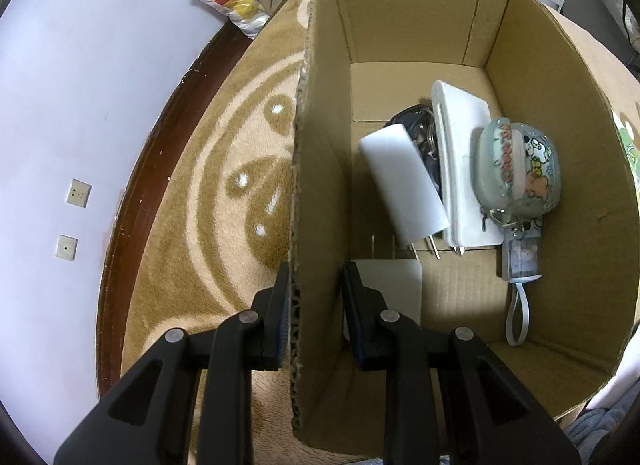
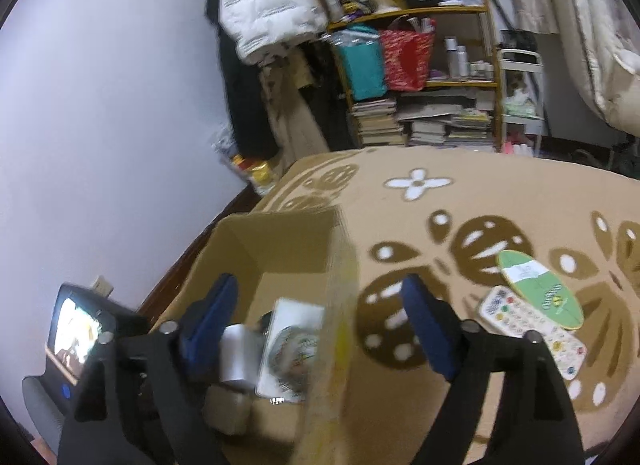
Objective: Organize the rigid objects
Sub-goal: 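Lower the cartoon square box into the cardboard box and open the right tool, then move the right tool to the white JSCN remote and grasp it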
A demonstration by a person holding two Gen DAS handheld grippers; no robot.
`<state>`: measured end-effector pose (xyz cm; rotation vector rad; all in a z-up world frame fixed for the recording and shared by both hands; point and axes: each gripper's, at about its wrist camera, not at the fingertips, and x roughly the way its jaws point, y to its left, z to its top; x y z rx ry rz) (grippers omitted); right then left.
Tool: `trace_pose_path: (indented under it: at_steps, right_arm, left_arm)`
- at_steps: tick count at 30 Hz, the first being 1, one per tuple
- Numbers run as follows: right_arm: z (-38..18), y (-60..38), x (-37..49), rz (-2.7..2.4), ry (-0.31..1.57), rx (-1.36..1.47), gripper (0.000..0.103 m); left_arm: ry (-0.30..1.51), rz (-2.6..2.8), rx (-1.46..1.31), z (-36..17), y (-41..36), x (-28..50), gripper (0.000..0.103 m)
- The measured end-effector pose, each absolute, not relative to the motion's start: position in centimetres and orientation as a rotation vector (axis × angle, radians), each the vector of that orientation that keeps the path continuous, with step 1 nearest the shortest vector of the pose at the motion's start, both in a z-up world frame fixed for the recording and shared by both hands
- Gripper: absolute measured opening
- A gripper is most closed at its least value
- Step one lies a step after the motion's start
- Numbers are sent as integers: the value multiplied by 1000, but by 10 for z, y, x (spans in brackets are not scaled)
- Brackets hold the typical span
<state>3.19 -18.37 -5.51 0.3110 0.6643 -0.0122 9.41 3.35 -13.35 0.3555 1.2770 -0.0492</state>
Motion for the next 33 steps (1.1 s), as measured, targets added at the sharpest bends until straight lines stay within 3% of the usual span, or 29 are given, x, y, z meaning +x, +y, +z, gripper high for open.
trace_pose_path:
  at_steps: [5,8,33]
  right_arm:
    - [-59,-211,38,-107,691,258,92]
    - [-68,-230,40,-156,710,248,103]
    - [-153,-323,48,-387,911,334,103]
  left_arm:
    - [1277,-50,357,-134,33,94,24]
    - [1277,-49,358,-134,33,94,24]
    - [1281,-51,361,-137,30,96,24]
